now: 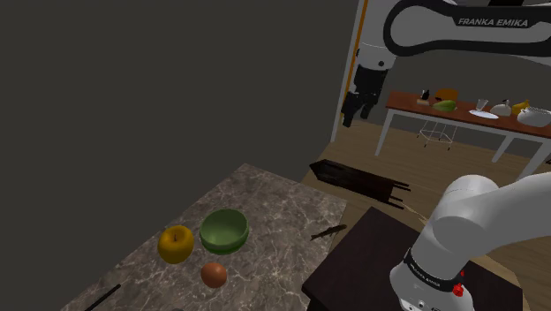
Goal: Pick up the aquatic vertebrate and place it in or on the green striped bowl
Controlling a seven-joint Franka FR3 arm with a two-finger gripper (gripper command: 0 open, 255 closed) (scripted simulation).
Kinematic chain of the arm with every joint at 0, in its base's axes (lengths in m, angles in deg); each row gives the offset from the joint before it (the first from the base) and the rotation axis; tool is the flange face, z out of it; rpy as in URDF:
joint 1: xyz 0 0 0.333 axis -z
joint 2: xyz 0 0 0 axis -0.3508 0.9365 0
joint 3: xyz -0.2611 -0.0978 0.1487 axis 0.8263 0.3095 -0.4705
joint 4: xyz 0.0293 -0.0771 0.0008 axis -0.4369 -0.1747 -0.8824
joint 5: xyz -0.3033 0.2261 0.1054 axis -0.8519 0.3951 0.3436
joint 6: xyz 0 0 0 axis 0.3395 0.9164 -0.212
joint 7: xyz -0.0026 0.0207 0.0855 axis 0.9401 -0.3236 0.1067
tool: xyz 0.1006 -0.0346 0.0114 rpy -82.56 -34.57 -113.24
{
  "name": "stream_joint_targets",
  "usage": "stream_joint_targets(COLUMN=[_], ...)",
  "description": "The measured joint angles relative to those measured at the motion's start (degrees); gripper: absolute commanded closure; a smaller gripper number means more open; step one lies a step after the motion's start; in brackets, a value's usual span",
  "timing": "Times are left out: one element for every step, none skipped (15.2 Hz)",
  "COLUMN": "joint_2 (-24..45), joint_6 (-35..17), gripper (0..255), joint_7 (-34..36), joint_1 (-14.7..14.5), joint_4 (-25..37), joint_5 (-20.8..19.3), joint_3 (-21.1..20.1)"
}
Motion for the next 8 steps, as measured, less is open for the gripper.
stream_joint_targets(joint_2=[0.0, -0.3, -0.5, -0.6, -0.4, -0.6, -0.6, -0.7], joint_6=[0.0, -0.8, -2.1, -3.5, -5.1, -7.1, -8.6, -9.9], gripper=[0, 0, 0, 0, 0, 0, 0, 0], joint_7=[0.0, -0.8, -2.0, -3.5, -5.3, -6.8, -8.6, -10.6], joint_1=[0.0, -0.3, -0.8, -1.5, -2.0, -2.7, -3.3, -3.9], joint_4=[0.0, -1.1, -2.7, -4.4, -6.0, -8.3, -10.0, -11.5], joint_5=[0.0, -0.1, -0.3, -0.4, -0.8, -1.0, -1.3, -1.7], joint_3=[0.0, 0.2, 0.4, 0.7, 1.3, 1.5, 2.0, 2.6])
